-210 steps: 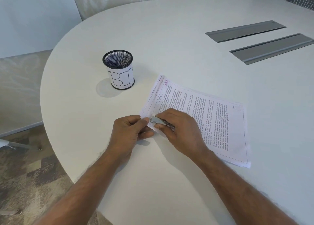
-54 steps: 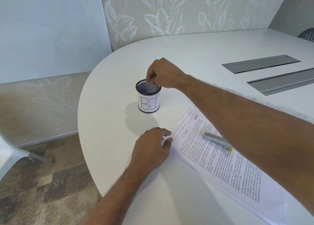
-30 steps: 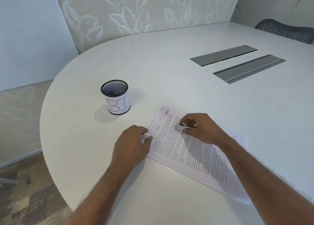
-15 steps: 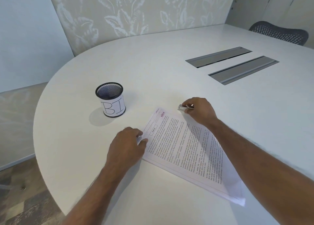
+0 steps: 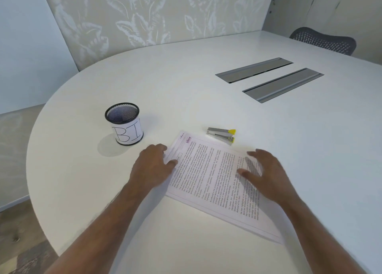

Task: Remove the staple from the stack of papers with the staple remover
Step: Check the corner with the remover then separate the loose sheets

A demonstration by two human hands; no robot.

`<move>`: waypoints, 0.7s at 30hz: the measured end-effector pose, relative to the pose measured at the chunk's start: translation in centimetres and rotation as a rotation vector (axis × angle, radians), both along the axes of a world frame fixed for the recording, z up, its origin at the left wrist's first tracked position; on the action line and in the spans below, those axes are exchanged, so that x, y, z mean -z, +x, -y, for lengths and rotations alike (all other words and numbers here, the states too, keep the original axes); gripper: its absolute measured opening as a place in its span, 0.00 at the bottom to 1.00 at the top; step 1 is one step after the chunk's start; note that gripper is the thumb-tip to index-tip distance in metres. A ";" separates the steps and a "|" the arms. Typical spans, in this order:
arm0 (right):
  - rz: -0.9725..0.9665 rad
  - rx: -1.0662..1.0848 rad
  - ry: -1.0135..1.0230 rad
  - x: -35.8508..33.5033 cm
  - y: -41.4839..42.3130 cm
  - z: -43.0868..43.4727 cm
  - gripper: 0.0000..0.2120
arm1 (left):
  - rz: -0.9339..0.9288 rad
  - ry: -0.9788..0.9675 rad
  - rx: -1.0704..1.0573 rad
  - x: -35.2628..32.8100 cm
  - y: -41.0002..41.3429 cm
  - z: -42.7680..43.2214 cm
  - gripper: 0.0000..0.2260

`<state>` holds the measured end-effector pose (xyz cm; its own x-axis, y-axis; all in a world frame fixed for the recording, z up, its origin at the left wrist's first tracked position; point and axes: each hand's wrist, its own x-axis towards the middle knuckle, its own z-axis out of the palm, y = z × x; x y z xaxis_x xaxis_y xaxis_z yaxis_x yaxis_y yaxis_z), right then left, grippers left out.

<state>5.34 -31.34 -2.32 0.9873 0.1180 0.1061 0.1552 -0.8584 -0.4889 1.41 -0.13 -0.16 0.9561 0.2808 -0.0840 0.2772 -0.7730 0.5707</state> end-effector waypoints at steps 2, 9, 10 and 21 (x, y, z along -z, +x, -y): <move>-0.034 0.012 -0.013 0.6 -0.6 0.2 0.31 | -0.022 -0.026 -0.011 -0.1 0.6 0.6 0.30; 0.032 0.022 -0.003 1.1 -1.0 0.0 0.30 | -0.150 -0.223 -0.105 -1.0 2.5 1.1 0.28; 0.037 0.022 -0.007 1.2 -0.9 0.1 0.30 | -0.170 -0.244 -0.104 -1.1 2.8 0.9 0.23; 0.205 0.196 0.459 0.1 -1.3 0.8 0.18 | -0.131 -0.540 -0.041 -1.3 3.4 0.5 0.19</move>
